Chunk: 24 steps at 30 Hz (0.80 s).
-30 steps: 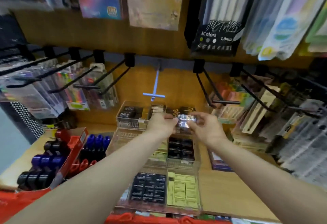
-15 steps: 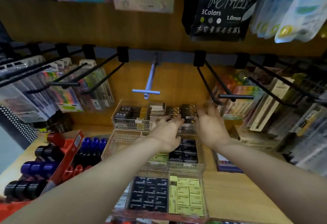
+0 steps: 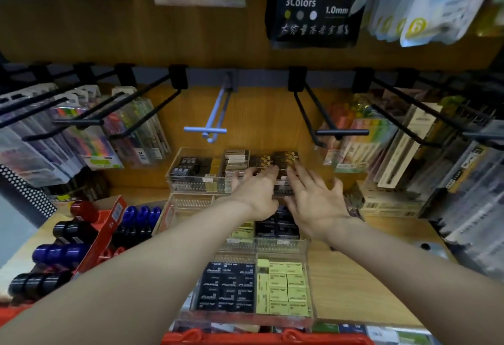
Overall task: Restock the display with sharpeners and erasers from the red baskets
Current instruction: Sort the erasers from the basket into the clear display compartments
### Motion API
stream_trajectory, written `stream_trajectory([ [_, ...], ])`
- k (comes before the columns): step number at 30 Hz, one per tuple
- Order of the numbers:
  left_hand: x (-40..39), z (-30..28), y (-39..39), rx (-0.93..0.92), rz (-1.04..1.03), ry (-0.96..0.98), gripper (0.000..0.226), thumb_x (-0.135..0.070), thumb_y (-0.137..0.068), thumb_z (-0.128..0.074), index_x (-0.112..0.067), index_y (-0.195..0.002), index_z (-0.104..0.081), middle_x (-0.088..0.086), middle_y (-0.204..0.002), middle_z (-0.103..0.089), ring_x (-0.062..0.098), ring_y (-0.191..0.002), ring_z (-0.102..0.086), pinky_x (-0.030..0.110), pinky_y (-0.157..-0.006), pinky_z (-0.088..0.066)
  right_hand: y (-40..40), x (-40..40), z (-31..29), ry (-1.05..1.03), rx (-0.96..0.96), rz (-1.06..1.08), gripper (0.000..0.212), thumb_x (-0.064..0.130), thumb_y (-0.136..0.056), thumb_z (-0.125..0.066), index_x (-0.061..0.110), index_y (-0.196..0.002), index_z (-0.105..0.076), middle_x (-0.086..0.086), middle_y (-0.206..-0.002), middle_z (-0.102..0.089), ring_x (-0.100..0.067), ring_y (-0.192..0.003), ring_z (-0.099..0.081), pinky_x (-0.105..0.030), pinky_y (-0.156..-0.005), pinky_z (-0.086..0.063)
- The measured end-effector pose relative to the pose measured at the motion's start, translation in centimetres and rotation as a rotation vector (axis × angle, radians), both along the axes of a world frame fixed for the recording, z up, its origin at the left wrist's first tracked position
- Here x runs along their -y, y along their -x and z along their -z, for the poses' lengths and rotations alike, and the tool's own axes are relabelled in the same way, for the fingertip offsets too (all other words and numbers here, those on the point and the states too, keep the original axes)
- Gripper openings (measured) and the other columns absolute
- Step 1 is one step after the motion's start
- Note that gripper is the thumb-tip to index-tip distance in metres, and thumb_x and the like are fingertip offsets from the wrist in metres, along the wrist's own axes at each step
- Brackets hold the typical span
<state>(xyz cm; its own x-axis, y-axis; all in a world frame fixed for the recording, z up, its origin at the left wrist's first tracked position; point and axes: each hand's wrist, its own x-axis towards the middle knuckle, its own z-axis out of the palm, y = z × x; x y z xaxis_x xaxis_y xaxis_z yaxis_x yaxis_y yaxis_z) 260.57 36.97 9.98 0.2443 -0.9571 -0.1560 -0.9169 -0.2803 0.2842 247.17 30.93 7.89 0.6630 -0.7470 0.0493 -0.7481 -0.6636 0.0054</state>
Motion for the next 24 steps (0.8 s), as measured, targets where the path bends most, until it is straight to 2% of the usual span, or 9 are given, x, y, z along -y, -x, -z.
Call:
stream_trajectory([
  [2,-1.5,0.2,0.3,0.011,0.013,0.105,0.071,-0.024,-0.096,-0.054,-0.023,-0.156,-0.016,-0.002,-0.165,-0.011,0.026,-0.15,-0.004,0.05,-0.122,0.0,0.8,-1.1,-0.1,0.011,0.066,-0.025,0.064,0.039,-0.101,-0.035,0.019,-0.156,-0.009,0.004,-0.164,0.001,-0.017,-0.147,-0.012,-0.053,-0.112,-0.018],
  [5,-6.5,0.1,0.8,0.013,0.1,0.344,0.051,-0.014,-0.092,-0.055,-0.021,-0.142,-0.047,0.003,-0.16,-0.023,0.025,-0.146,-0.013,0.047,-0.122,-0.014,3.1,-4.8,-0.7,0.044,0.279,-0.133,0.051,0.026,-0.097,-0.046,0.018,-0.147,-0.039,-0.001,-0.155,-0.032,-0.019,-0.138,-0.034,-0.043,-0.106,-0.032],
  [7,-11.2,0.4,1.7,0.043,0.155,0.418,0.035,-0.006,-0.088,-0.058,-0.013,-0.122,-0.065,0.012,-0.143,-0.046,0.032,-0.135,-0.033,0.047,-0.112,-0.03,4.7,-8.3,-0.4,-0.052,0.372,-0.166,0.032,0.02,-0.094,-0.05,0.016,-0.123,-0.064,-0.005,-0.129,-0.06,-0.025,-0.115,-0.057,-0.04,-0.092,-0.048],
  [9,-16.2,1.8,2.9,0.009,0.151,0.39,0.022,-0.004,-0.088,-0.058,-0.01,-0.104,-0.071,0.011,-0.12,-0.059,0.031,-0.118,-0.048,0.043,-0.101,-0.04,6.5,-12.7,0.9,-0.219,0.393,-0.124,0.023,0.021,-0.093,-0.051,0.017,-0.103,-0.071,-0.006,-0.1,-0.072,-0.027,-0.089,-0.067,-0.04,-0.073,-0.055],
  [11,-20.4,3.8,3.7,-0.031,0.13,0.241,0.019,-0.008,-0.09,-0.055,-0.014,-0.1,-0.071,0.004,-0.108,-0.063,0.024,-0.106,-0.056,0.037,-0.09,-0.047,7.6,-15.9,3.0,-0.338,0.354,-0.071,0.022,0.022,-0.092,-0.053,0.021,-0.097,-0.074,-0.002,-0.09,-0.075,-0.024,-0.079,-0.068,-0.032,-0.067,-0.054],
  [13,-24.0,6.5,4.9,-0.059,0.148,-0.001,0.023,-0.013,-0.09,-0.054,-0.019,-0.104,-0.07,0.0,-0.108,-0.068,0.021,-0.101,-0.062,0.032,-0.085,-0.05,9.0,-18.5,5.9,-0.472,0.3,0.029,0.021,0.021,-0.09,-0.056,0.021,-0.092,-0.076,-0.002,-0.091,-0.076,-0.024,-0.083,-0.069,-0.029,-0.071,-0.053],
  [17,-28.8,12.7,5.7,-0.145,0.139,-0.451,0.025,-0.017,-0.093,-0.054,-0.02,-0.112,-0.07,0.001,-0.114,-0.07,0.022,-0.106,-0.063,0.034,-0.089,-0.052,12.0,-21.2,12.4,-0.751,0.142,0.285,0.021,0.019,-0.089,-0.057,0.017,-0.086,-0.077,-0.007,-0.092,-0.076,-0.025,-0.092,-0.071,-0.03,-0.081,-0.055],
  [21,-31.4,18.4,5.7,-0.231,0.07,-0.597,0.031,-0.018,-0.096,-0.058,-0.02,-0.126,-0.06,0.008,-0.134,-0.056,0.024,-0.117,-0.056,0.037,-0.096,-0.049,14.3,-22.7,17.9,-0.909,-0.009,0.42,0.023,0.015,-0.091,-0.053,0.014,-0.1,-0.074,-0.012,-0.102,-0.074,-0.027,-0.093,-0.07,-0.032,-0.085,-0.053],
  [24,-31.7,22.3,6.0,-0.251,-0.014,-0.613,0.043,-0.019,-0.096,-0.059,-0.022,-0.138,-0.049,0.01,-0.143,-0.043,0.028,-0.119,-0.055,0.033,-0.093,-0.046,14.8,-23.5,21.2,-0.916,-0.033,0.431,0.026,0.018,-0.087,-0.064,0.015,-0.113,-0.068,-0.009,-0.107,-0.073,-0.023,-0.097,-0.069,-0.025,-0.085,-0.049],
])
